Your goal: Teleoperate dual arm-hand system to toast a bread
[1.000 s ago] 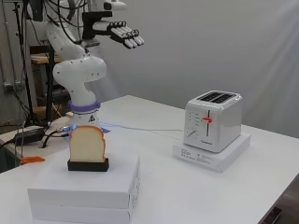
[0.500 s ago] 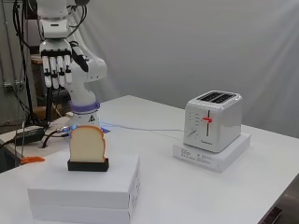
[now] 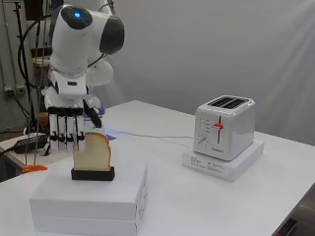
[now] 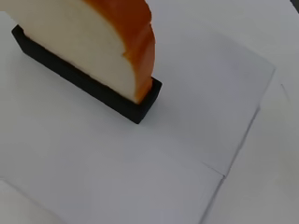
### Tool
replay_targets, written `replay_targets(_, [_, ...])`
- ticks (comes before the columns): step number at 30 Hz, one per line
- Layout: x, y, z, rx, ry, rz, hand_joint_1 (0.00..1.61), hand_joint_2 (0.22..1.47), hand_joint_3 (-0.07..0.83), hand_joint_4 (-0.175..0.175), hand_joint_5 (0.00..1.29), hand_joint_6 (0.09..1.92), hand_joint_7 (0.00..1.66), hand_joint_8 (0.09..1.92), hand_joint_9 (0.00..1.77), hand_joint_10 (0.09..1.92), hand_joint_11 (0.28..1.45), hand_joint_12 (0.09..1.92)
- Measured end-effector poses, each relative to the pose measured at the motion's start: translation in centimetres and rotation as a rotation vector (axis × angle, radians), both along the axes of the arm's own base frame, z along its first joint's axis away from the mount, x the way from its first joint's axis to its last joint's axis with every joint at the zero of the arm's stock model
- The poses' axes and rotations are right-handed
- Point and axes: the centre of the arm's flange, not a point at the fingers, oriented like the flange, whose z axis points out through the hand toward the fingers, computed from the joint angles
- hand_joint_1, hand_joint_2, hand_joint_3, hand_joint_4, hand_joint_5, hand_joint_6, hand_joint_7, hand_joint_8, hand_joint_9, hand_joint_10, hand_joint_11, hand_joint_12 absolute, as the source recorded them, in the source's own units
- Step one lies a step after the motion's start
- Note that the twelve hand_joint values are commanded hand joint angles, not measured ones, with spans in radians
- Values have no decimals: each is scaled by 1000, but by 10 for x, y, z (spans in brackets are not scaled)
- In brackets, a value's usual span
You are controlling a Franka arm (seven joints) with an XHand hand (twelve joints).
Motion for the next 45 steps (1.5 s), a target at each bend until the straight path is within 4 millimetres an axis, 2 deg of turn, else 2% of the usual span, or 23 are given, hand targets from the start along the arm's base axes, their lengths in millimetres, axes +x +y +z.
replay_targets(4, [11, -4, -18, 108, -23, 116, 117, 1182, 11, 62, 500, 87, 599, 87, 672, 87, 502, 87])
replay_targets(9, [16, -3, -21, 170, -79, 157, 173, 1191, 5, 44, 492, 87, 576, 87, 659, 87, 506, 87])
replay_targets(12, [15, -3, -22, 181, -81, 168, 181, 1184, 0, 26, 459, 87, 570, 87, 659, 87, 508, 87])
replay_targets(14, [12, 3, -31, 196, -44, 181, 187, 1181, -1, 20, 452, 87, 566, 87, 661, 87, 507, 87])
replay_targets(20, [8, 16, -40, 212, 11, 228, 266, 1142, -10, 27, 457, 87, 562, 87, 669, 87, 508, 87])
replay_targets(25, [-2, 6, -51, 236, 28, 214, 280, 1140, -6, 22, 456, 87, 570, 87, 684, 87, 515, 87])
replay_targets(26, [-3, 4, -54, 235, 30, 212, 301, 1147, -3, 26, 488, 87, 630, 87, 733, 87, 529, 87])
replay_targets(27, [-5, 1, -57, 234, 28, 210, 647, 1131, 0, -30, 627, 391, 847, 258, 971, 87, 639, 87])
replay_targets(28, [-9, -2, -59, 234, 20, 210, 925, 1123, -7, -91, 732, 687, 1001, 508, 1197, 131, 712, 249])
replay_targets(29, [-13, -5, -59, 231, 4, 212, 1089, 1122, -9, -132, 780, 881, 1079, 678, 1330, 181, 717, 450])
replay_targets(30, [-16, -9, -58, 226, -16, 209, 1175, 1124, -7, -154, 794, 1002, 1119, 763, 1387, 201, 698, 574])
replay_targets(33, [-21, -16, -60, 245, -78, 178, 1247, 1125, 0, -174, 790, 1130, 1154, 818, 1438, 155, 668, 688])
replay_targets(37, [-28, -12, -61, 258, -139, 165, 1246, 1144, 0, -175, 742, 1226, 1134, 844, 1440, 87, 672, 655])
replay_targets(41, [-29, -4, -23, 186, -165, 188, 1241, 1156, 0, -175, 727, 1253, 1101, 901, 1480, 87, 668, 782])
replay_targets(45, [-13, 16, 10, 193, -257, 274, 1212, 1215, 3, -175, 616, 1377, 983, 1112, 1468, 87, 642, 897])
